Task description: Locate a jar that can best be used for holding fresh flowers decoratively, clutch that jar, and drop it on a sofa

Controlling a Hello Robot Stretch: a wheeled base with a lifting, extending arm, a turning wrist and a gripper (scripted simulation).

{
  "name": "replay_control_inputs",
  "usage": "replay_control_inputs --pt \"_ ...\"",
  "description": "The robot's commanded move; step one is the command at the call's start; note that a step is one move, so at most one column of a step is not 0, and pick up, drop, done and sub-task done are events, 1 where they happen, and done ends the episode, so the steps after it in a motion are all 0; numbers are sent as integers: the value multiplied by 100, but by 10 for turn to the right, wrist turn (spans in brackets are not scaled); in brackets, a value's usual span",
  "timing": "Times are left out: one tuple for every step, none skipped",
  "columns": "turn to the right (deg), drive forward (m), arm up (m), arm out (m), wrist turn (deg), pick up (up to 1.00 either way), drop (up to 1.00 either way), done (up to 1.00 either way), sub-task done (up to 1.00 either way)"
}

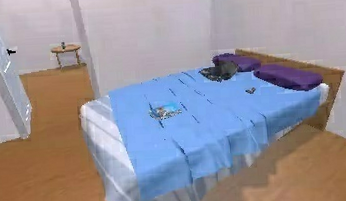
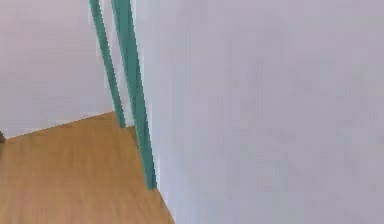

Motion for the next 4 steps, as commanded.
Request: replay_control_inputs --pt "-450 0 0 0 0 0 0 0 0" --pt "-30 0 0 0 0 0 0 0 0" --pt "0 65 0 0 0 0 0 0 0" --pt "180 0 0 0 0 0 0 0 0"
